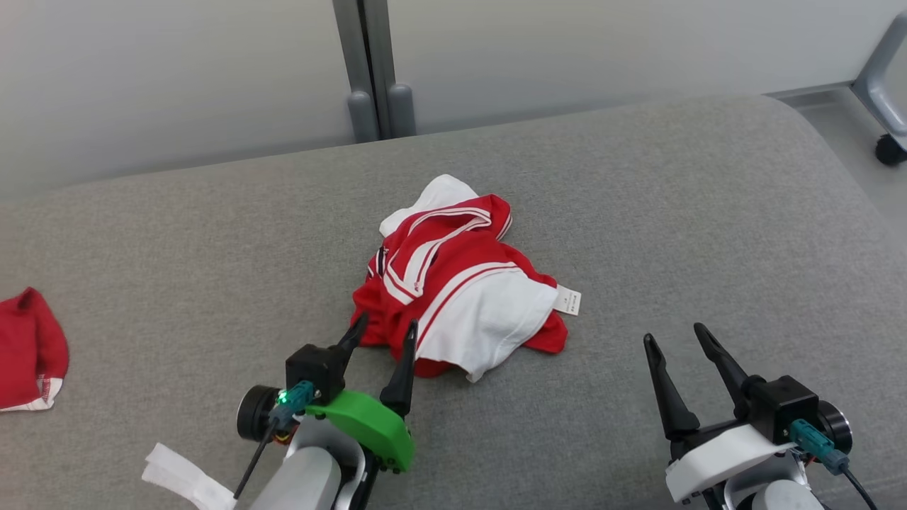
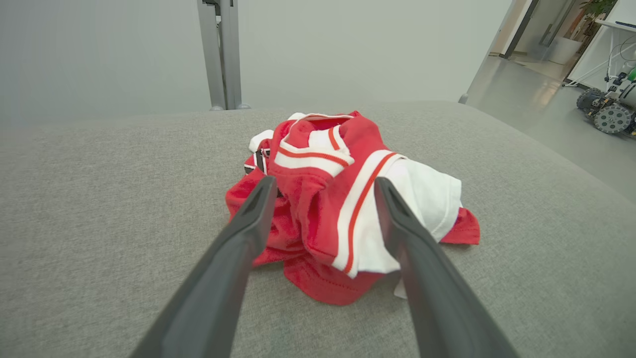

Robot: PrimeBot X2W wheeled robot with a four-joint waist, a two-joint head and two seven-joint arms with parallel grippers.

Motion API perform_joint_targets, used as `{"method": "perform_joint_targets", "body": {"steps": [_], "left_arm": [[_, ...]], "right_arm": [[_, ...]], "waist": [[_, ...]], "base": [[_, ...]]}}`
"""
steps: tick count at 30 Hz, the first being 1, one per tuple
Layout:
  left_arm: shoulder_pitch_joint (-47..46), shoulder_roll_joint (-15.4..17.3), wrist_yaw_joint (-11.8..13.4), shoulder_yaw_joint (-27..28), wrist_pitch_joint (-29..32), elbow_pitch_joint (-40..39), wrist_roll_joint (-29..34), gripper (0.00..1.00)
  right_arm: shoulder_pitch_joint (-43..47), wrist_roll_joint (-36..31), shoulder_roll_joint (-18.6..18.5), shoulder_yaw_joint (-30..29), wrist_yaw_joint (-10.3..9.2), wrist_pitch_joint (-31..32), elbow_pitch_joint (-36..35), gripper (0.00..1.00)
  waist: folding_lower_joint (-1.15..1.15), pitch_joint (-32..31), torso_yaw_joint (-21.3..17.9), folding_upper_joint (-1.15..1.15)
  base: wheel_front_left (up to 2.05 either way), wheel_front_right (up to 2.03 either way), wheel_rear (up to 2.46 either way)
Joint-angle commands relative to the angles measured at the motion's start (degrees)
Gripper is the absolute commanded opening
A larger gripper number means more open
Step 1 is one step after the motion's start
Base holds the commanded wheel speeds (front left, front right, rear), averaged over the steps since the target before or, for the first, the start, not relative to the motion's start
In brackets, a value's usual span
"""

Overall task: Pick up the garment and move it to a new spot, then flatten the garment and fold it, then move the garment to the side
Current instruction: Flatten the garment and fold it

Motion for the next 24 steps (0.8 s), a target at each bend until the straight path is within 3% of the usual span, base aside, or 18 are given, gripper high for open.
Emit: {"method": "perform_joint_targets", "body": {"steps": [1, 8, 9, 10, 12, 14, 18, 19, 24], "left_arm": [[-2.08, 0.21, 0.08, -0.31, -0.06, 1.49, -0.37, 1.0], [-8.82, 0.22, 0.94, 0.51, -0.04, 8.63, -0.58, 1.0], [-9.49, 0.22, 1.06, 0.67, -0.05, 9.57, -0.4, 0.93], [-9.82, 0.22, 1.01, 0.63, -0.05, 10.64, -0.52, 0.71], [-10.74, 0.22, 0.95, 0.86, -0.05, 12.36, -0.84, 0.52], [-11.48, 0.22, 1.15, 1.06, -0.05, 13.82, -1.04, 0.47], [-12.18, 0.22, 1.73, 1.78, -0.05, 15.36, -1.17, 0.15], [-12.4, 0.22, 1.87, 2.0, -0.05, 15.7, -1.24, 0.0], [-13.77, 0.21, 1.61, 3.47, -0.06, 13.61, -0.61, 0.0]], "right_arm": [[-0.74, -0.17, -0.23, 0.1, -0.08, -0.03, -0.23, 1.0], [-2.08, 0.48, -0.22, 0.15, -0.08, -0.03, -0.57, 1.0], [-2.2, 0.61, -0.23, 0.29, -0.08, -0.03, -0.52, 1.0], [-2.16, 0.77, -0.23, 0.32, -0.08, -0.02, -0.45, 1.0], [-2.12, 0.96, -0.22, 0.41, -0.08, -0.03, -0.38, 1.0], [-2.12, 1.25, -0.22, 0.49, -0.08, -0.03, -0.45, 1.0], [-2.08, 1.54, -0.23, 0.47, -0.08, -0.03, -0.54, 1.0], [-2.11, 1.63, -0.23, 0.44, -0.08, -0.03, -0.57, 1.0], [-2.4, 2.04, -0.23, 0.33, -0.08, -0.03, -0.69, 1.0]], "waist": [[0.0, 2.64, -2.7, 0.0], [0.0, 5.82, -5.82, 0.0], [0.0, 6.01, -6.13, 0.0], [0.0, 6.06, -6.29, 0.0], [0.0, 6.15, -6.62, 0.0], [0.0, 6.2, -6.86, 0.0], [0.0, 6.15, -7.03, 0.0], [0.0, 6.14, -7.04, 0.0], [0.0, 6.09, -7.05, 0.0]], "base": [[0.0, 0.0, 0.0], [0.0, 0.0, 0.0], [0.0, 0.0, 0.0], [0.0, 0.0, 0.0], [0.0, 0.0, 0.0], [0.0, 0.0, 0.0], [0.0, 0.0, 0.0], [0.0, 0.0, 0.0], [0.0, 0.0, 0.0]]}}
